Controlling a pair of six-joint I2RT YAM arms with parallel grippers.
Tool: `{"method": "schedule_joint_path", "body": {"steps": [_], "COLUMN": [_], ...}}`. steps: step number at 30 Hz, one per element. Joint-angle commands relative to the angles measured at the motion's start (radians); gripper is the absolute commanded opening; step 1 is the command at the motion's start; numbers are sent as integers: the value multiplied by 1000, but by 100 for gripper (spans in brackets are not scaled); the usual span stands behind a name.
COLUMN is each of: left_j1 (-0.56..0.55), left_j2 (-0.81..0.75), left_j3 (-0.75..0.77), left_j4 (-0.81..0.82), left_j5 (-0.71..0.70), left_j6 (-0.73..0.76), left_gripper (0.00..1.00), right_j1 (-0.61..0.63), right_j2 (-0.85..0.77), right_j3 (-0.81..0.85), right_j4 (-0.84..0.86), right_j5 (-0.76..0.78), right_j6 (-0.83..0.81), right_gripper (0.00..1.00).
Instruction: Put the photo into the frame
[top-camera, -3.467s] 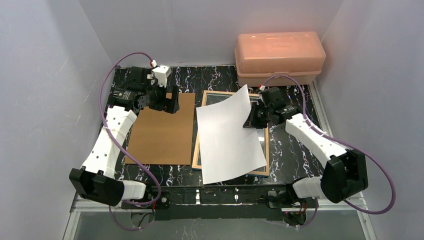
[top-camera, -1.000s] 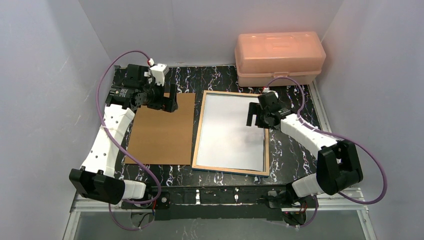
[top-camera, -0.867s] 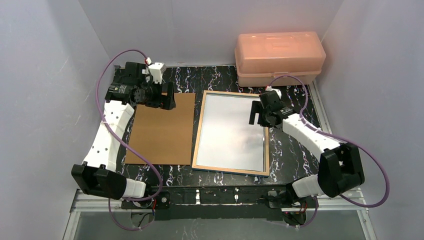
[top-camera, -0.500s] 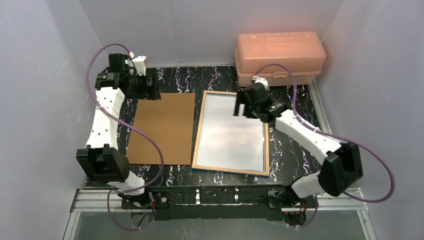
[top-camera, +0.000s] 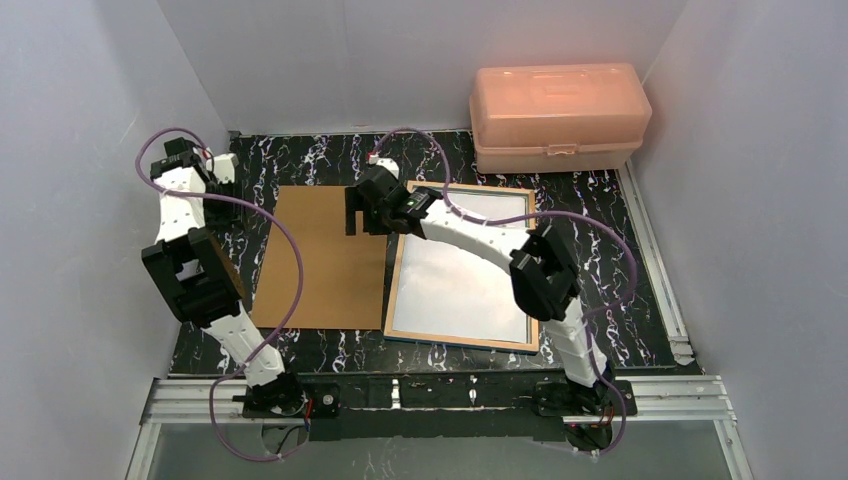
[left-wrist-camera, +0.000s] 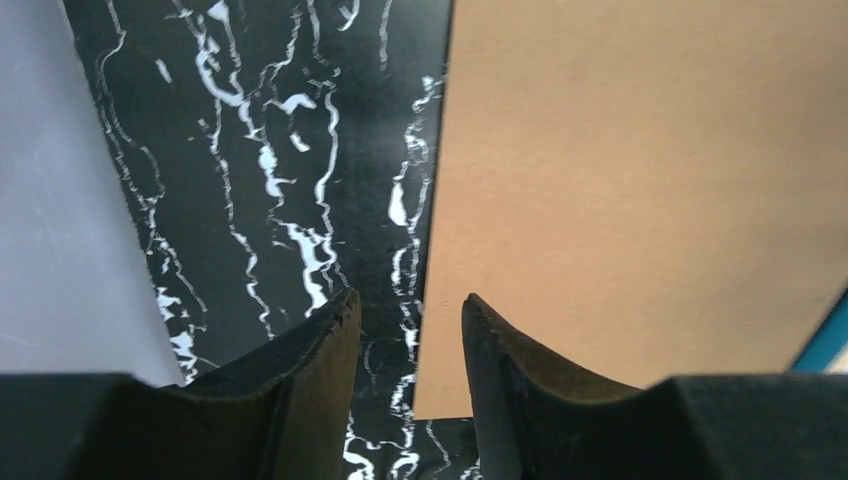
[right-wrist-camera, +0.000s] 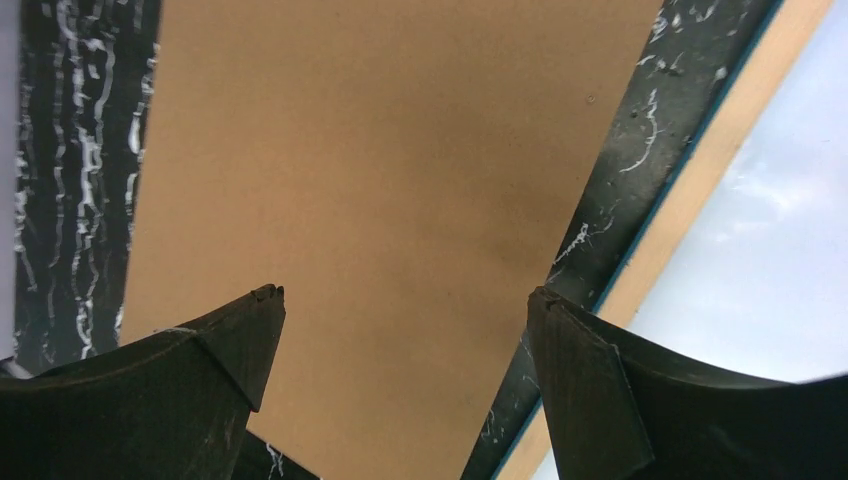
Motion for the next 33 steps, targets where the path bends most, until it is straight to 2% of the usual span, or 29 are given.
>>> {"method": "schedule_joint_path", "body": {"steps": [1, 10, 19, 33], "left_j1": [5, 5, 2, -66], "left_j2": [-29, 39, 110, 149], "left_j3": [-96, -204, -293, -356], "left_j4": [95, 254, 361, 417], "left_j5": [-104, -163, -195, -185], "left_j6": [64, 25, 13, -27], "left_gripper": [39, 23, 23, 23], "right_j1": [-4, -4, -4, 0], "right_j2": [102, 145, 172, 229], "right_j3": [127, 86, 42, 58], "right_j4": [-93, -75, -74, -74], "right_j5": [-11, 20, 0, -60], "right_j6": [59, 105, 153, 188], "right_gripper": [99, 99, 99, 99]}}
